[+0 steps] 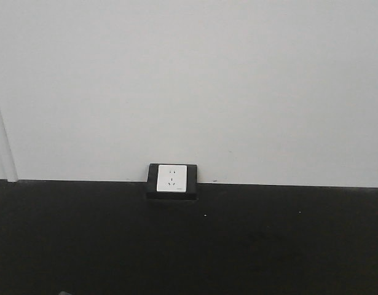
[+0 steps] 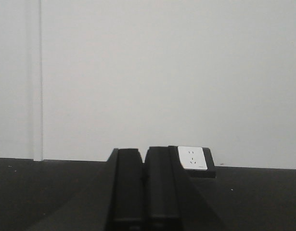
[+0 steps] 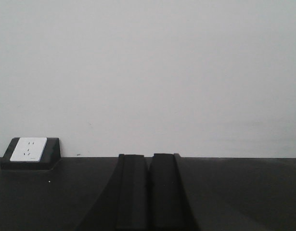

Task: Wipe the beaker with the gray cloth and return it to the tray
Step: 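Move left gripper to the gray cloth and right gripper over the tray, then grasp the gray cloth with the left gripper and lift it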

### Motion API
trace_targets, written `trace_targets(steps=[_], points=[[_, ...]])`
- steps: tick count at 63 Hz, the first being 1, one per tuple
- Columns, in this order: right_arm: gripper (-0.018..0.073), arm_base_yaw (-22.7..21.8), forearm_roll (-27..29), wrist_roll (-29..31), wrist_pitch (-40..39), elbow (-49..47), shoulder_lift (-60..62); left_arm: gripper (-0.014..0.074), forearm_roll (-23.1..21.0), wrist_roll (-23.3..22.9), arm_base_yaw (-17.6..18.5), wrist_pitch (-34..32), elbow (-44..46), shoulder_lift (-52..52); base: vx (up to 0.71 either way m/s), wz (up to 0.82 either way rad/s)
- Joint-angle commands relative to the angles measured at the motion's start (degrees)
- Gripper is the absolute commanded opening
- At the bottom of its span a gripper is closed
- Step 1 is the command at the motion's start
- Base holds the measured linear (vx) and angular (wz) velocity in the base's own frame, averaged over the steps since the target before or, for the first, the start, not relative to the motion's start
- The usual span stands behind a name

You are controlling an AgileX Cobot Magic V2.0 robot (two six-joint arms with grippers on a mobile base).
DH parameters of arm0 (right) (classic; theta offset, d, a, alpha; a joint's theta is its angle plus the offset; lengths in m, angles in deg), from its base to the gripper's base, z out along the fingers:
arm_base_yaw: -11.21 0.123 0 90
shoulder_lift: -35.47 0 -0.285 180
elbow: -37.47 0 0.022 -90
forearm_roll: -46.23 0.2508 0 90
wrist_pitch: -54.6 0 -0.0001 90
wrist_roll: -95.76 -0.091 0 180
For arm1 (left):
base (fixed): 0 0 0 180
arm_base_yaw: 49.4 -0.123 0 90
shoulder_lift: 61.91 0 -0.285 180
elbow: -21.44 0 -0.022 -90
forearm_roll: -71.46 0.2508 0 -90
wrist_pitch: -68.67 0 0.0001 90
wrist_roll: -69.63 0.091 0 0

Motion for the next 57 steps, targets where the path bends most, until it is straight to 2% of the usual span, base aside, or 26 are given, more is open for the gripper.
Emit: trace_targets(steps=[1, 10, 16, 21, 28, 34, 43, 51, 57], points=[[-0.0011, -0.08, -0.49, 0.23, 0.3, -7.86, -5.03, 0.0089, -0.43, 1.24, 0.02, 0.24, 7.89, 6.76, 0.0, 0.0], [-0.0006, -0.08, -0.49, 0.23, 1.19, -12.51, -12.05, 0.0225, -0.43, 5.14, 0.02, 1.69, 13.34, 17.23, 0.0, 0.0], [0.0008, -0.08, -0.49, 0.23, 1.07, -12.93, -16.63, 0.0352, -0.43, 7.45, 0.02, 2.43, 14.11, 23.66, 0.0, 0.0], [0.0042, -0.08, -0.49, 0.23, 1.15, -12.93, -20.11, 0.0455, -0.62, 7.74, 0.02, 2.51, 14.11, 28.23, 0.0, 0.0], [0.0123, -0.08, -0.49, 0.23, 1.15, -12.93, -24.12, 0.0554, -0.62, 7.33, 0.02, 2.01, 14.03, 34.56, 0.0, 0.0], [0.0217, -0.08, -0.49, 0.23, 1.15, -12.93, -27.02, 0.0592, -1.11, 6.72, 0.02, 2.25, 14.11, 39.57, 0.0, 0.0], [0.0373, -0.08, -0.49, 0.23, 1.15, -12.93, -30.27, 0.0593, -2.3, 8.32, 0.68, 5.37, 16.28, 47.11, 0.0, 0.0], [0.0453, -0.08, -0.49, 0.23, 1.15, -12.93, -31.53, 0.0593, -6.99, 12.09, 4.53, 10.42, 21.35, 54.36, 0.0, 0.0], [0.047, -0.08, -0.49, 0.23, 1.15, -12.93, -31.76, 0.0593, -9.72, 16.23, 7.46, 12.48, 24.8, 59.01, 0.0, 0.0]])
